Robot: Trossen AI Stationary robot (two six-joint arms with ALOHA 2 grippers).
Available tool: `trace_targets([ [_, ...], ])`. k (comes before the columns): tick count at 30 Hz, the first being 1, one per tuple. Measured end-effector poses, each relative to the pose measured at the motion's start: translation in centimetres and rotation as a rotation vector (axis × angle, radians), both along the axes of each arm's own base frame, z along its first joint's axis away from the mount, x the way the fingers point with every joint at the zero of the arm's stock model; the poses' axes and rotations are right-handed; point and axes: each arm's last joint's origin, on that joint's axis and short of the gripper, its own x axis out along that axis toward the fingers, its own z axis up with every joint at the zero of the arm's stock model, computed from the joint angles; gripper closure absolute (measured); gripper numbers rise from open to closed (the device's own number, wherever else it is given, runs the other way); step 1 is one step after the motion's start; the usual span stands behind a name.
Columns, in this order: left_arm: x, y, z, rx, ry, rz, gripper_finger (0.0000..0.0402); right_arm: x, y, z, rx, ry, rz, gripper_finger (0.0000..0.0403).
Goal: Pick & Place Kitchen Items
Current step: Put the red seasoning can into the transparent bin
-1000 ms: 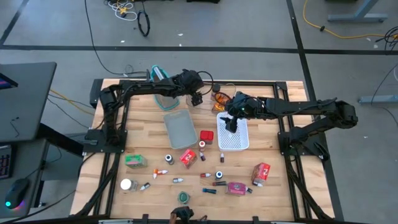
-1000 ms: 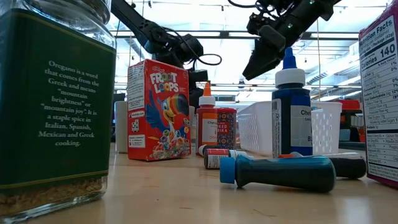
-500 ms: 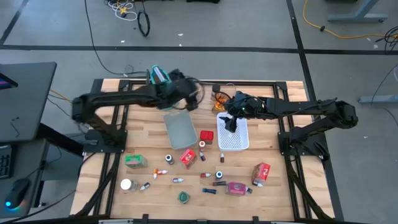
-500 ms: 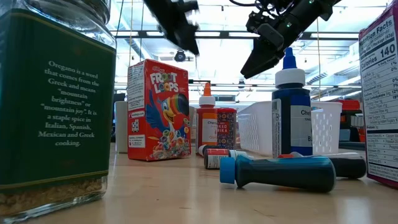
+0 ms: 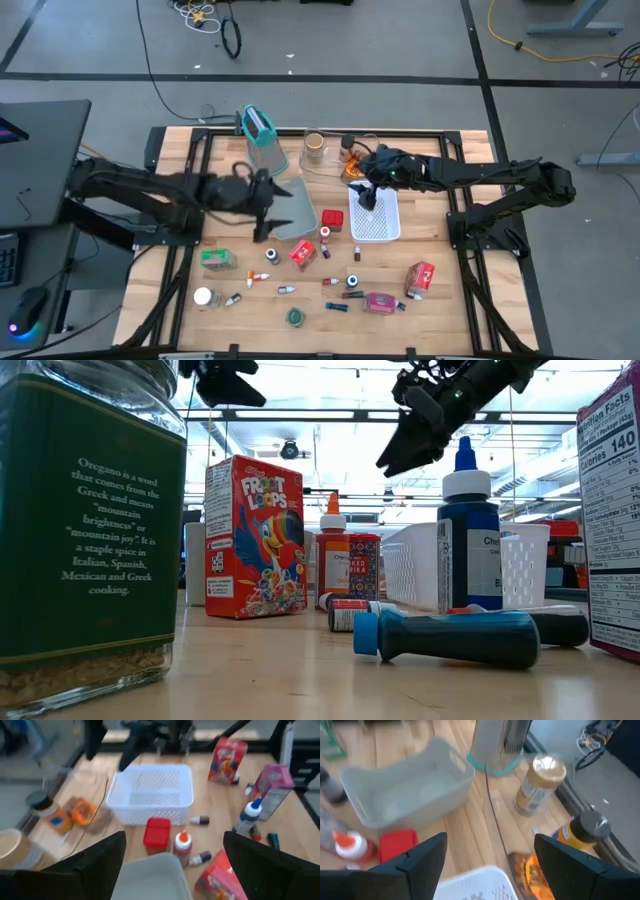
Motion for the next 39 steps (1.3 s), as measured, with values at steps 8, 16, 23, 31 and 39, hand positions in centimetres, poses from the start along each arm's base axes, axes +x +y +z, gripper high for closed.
trace_targets([
  [8,-1.1,-2.2,-3.7,0.016,-0.1,-0.086,0.0058,0.9,-0.1,1.4,-0.017,-0.178,-0.008,0.0091],
  [16,-1.1,-2.4,-3.9,-0.019,-0.09,-0.077,0.0059,1.2,-0.2,2.2,-0.021,-0.262,-0.014,0.0091],
  [23,-1.1,-2.4,-3.9,-0.02,-0.09,-0.077,0.006,1.2,-0.2,2.1,0.013,-0.261,-0.021,0.0092],
  [31,-1.1,-2.4,-3.9,-0.019,-0.09,-0.077,0.006,1.9,2.3,0.0,0.12,-0.118,0.311,0.0092],
  [39,-1.0,-2.4,-3.9,-0.019,-0.091,-0.078,0.006,3.3,6.9,-2.8,0.014,0.025,0.441,0.0092],
])
